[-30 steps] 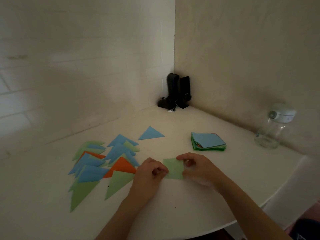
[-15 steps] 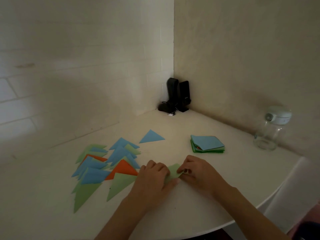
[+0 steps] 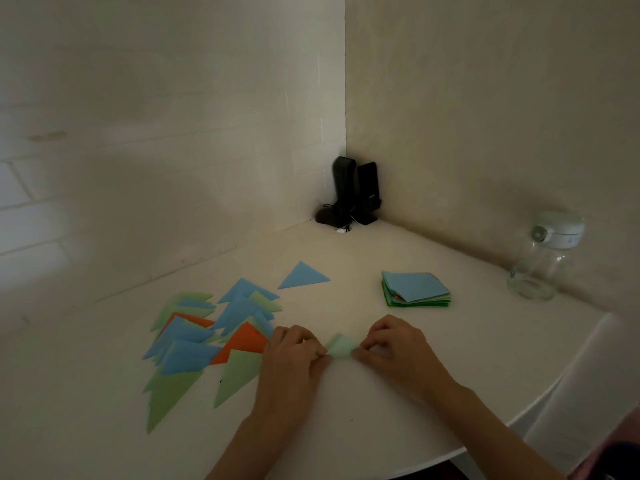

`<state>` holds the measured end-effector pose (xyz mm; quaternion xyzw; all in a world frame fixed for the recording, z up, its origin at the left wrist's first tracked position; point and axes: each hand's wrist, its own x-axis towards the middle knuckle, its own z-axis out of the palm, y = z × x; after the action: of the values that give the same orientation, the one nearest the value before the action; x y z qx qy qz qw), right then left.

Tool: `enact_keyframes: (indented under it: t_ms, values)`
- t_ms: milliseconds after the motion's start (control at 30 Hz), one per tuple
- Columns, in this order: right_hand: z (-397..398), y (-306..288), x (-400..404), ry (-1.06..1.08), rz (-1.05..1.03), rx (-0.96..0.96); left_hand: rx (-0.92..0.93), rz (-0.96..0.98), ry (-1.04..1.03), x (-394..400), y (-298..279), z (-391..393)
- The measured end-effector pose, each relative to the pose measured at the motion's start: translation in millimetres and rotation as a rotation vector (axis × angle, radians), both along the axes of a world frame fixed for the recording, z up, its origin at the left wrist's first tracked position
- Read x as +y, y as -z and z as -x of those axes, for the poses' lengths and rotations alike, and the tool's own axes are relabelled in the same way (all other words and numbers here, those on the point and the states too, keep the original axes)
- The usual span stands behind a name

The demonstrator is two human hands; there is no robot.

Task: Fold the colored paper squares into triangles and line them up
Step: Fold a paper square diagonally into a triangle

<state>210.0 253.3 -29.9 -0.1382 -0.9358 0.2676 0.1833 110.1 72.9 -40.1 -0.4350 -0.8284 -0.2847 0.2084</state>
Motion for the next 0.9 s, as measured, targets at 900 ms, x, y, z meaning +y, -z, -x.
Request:
enact_keyframes:
  t_ms: [900]
  values:
    - [4.8, -15.1, 2.2, 0.097, 0.305, -0.133, -0.428, -0.052, -0.006, 7.0, -1.8, 10.2]
